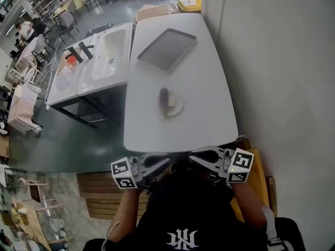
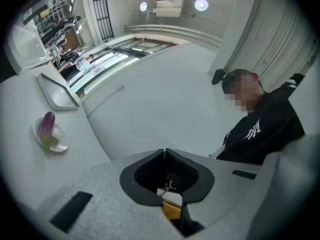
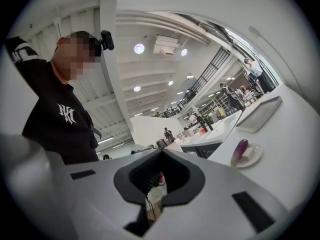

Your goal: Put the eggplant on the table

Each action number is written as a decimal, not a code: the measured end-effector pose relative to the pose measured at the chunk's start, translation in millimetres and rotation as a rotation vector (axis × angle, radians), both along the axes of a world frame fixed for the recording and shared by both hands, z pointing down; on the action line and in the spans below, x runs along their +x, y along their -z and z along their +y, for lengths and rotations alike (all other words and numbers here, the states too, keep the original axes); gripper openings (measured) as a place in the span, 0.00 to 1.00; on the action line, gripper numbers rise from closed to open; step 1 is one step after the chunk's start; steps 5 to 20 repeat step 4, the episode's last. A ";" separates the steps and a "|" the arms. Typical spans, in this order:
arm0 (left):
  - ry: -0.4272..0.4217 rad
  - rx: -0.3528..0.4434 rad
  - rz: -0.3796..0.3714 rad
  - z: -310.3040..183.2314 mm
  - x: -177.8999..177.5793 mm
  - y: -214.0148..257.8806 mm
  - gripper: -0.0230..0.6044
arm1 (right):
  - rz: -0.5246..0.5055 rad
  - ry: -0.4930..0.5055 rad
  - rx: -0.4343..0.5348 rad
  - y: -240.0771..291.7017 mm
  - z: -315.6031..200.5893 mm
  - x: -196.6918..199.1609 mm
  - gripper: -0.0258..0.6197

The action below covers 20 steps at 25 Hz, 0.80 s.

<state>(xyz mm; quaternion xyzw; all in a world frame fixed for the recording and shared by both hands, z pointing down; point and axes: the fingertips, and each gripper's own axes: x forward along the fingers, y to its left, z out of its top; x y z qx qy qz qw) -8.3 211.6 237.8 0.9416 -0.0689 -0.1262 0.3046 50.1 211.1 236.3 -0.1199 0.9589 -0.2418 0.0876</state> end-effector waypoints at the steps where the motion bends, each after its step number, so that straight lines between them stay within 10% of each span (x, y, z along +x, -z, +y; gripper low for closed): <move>1: -0.006 -0.002 -0.009 0.3 3.4 -2.5 0.05 | 0.003 0.001 -0.001 -2.3 0.4 1.8 0.04; 20: -0.024 -0.013 -0.016 3.5 11.8 -10.2 0.05 | 0.003 0.004 0.003 -8.7 2.6 6.0 0.04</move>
